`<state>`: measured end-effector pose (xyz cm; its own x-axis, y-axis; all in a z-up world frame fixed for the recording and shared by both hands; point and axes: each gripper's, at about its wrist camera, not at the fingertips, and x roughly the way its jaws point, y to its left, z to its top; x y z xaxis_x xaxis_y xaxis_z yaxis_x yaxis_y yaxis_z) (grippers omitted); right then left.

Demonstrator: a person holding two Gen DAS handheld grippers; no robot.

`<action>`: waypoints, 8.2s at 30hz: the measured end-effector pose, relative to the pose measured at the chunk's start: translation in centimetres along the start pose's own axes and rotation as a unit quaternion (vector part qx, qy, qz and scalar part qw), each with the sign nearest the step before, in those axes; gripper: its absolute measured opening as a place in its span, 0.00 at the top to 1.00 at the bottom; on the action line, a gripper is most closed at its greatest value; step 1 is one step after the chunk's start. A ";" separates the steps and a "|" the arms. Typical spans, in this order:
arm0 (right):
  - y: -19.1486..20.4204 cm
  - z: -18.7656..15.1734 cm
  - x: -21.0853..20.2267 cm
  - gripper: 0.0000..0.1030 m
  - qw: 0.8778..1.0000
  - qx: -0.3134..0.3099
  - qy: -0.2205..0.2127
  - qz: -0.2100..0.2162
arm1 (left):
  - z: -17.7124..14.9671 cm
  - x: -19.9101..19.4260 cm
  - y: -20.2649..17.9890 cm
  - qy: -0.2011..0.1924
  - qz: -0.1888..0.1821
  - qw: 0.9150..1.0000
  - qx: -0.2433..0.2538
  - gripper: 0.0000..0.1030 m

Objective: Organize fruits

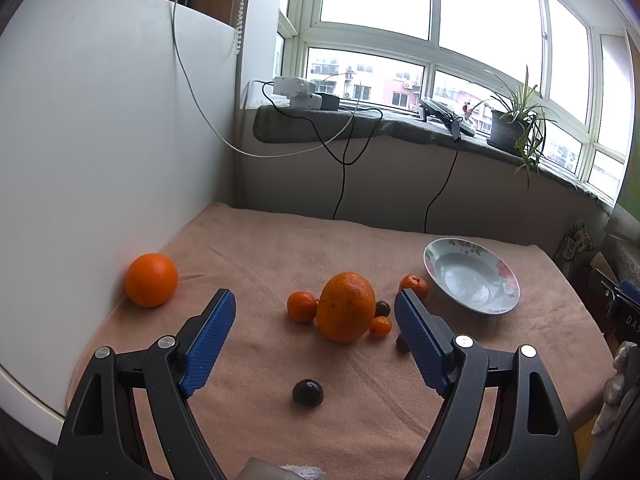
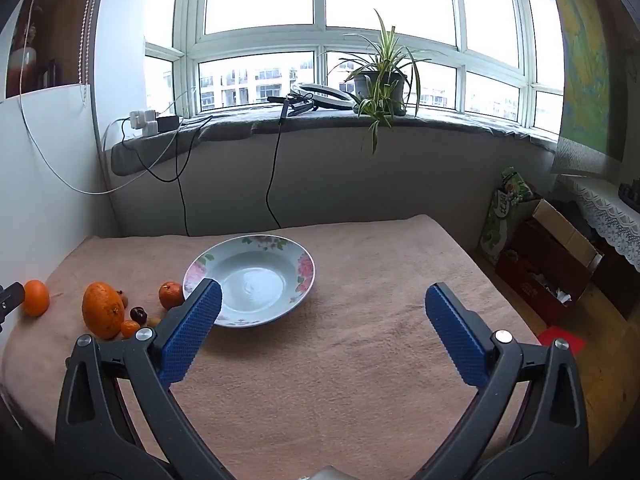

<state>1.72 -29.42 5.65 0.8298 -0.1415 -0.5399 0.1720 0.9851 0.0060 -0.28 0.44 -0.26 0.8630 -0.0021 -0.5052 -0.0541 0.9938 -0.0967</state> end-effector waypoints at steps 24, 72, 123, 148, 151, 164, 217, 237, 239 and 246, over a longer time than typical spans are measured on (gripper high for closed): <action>0.1 -0.3 0.3 0.00 1.000 0.003 0.005 0.005 | 0.1 0.4 0.0 0.005 -0.005 1.000 -0.001 0.20; 2.0 -0.7 2.3 0.00 0.999 -0.012 0.028 0.023 | -0.5 2.1 1.0 0.032 -0.007 0.999 -0.015 0.20; 23.1 -2.4 16.7 0.21 0.845 -0.121 0.292 0.431 | -2.9 11.9 2.9 0.177 -0.158 0.957 -0.165 0.34; 23.2 -3.3 18.1 0.34 0.834 -0.102 0.307 0.447 | -2.9 12.6 2.0 0.181 -0.161 0.960 -0.143 0.42; 22.4 -2.7 17.7 0.34 0.837 -0.093 0.298 0.449 | -2.4 12.0 1.4 0.172 -0.160 0.963 -0.133 0.42; 16.0 -0.3 16.3 0.35 0.863 -0.057 0.267 0.425 | -0.6 11.9 -3.6 0.158 -0.198 0.963 -0.091 0.42; 1.6 1.3 16.1 0.14 0.942 0.031 0.190 0.276 | -0.1 12.3 -11.3 0.158 -0.238 0.958 0.000 0.26; 2.9 0.5 12.3 0.11 0.943 0.015 0.174 0.284 | -0.7 8.9 -7.4 0.141 -0.189 0.972 0.013 0.26; 3.4 0.4 11.8 0.11 0.942 0.005 0.169 0.289 | -1.0 8.6 -6.5 0.143 -0.190 0.971 0.011 0.26; 5.9 -0.7 10.0 0.11 0.939 -0.033 0.158 0.305 | -2.1 7.1 -2.5 0.137 -0.156 0.978 -0.008 0.26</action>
<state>10.64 -24.95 -0.28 0.5628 0.4765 -0.6754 -0.3257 0.8788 0.3487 4.98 -2.30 -5.39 0.6718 -0.3362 -0.6601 0.1800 0.9385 -0.2948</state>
